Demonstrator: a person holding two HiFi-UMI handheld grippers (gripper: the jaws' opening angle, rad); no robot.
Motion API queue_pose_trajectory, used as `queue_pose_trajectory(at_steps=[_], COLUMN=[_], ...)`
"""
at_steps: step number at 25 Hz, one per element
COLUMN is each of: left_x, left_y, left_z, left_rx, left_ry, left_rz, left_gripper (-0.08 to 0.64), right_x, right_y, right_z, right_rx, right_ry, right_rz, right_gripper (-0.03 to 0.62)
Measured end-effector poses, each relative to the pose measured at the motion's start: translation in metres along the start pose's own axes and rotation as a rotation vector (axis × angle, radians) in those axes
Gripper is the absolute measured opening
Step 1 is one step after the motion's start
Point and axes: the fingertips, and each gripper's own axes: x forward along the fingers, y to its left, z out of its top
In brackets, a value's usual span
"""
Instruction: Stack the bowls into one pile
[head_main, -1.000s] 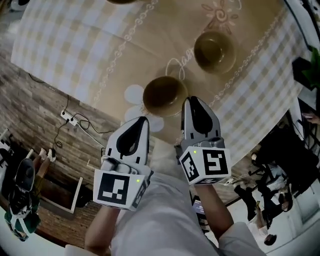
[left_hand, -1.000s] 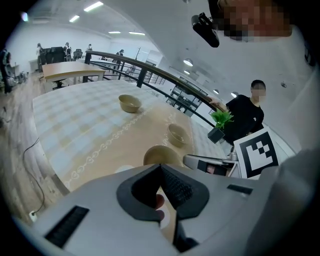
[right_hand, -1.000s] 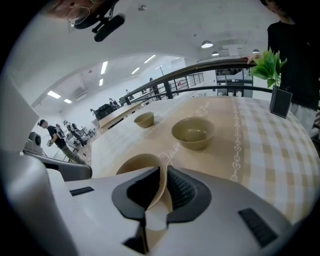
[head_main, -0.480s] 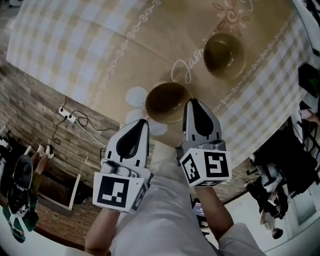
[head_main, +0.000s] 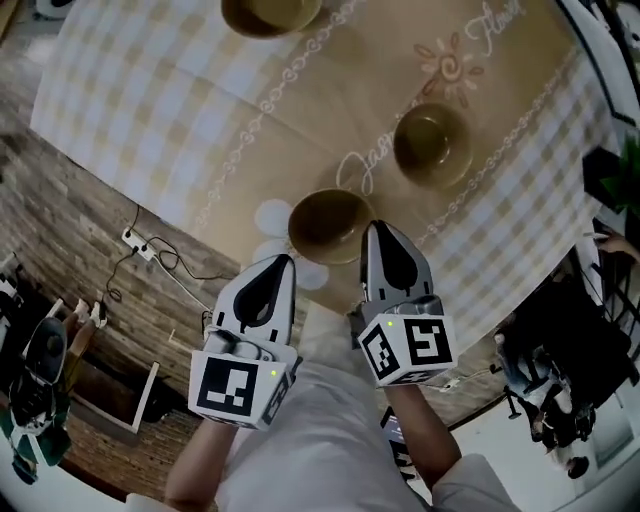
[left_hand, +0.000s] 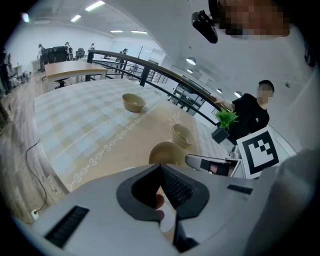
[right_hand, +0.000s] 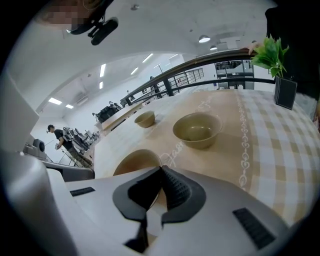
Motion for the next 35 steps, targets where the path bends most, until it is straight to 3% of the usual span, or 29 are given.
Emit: queue_pose_trajectory(at_steps=[17,21,29,35], left_x=[-0.022,-0.023,-0.034,-0.043], left_y=[-0.030,-0.024,0.002,0.031], left_z=[0.055,0.059,0.095,0.117], left_rx=[0.055,0.041,0.087,0.136], left_ry=[-0.113,-0.115,-0.127,-0.103], left_rz=[0.056,0.034,-0.037,-0.081], left_gripper=[0.018,0.018,0.018,0.018], right_x=[-0.029,-0.035,-0.025,-0.013], right_y=[0.004,0.005,0.029,0.046], right_z=[0.061,0.067,0.088,0.108], right_rx=[-0.069,-0.076,-0.091,-0.049], right_ry=[-0.072,-0.074,-0.106,-0.137], right_rz=[0.106,0.070,0.009,-0.054], right_gripper=[0.035,0.037,0.037,0.035])
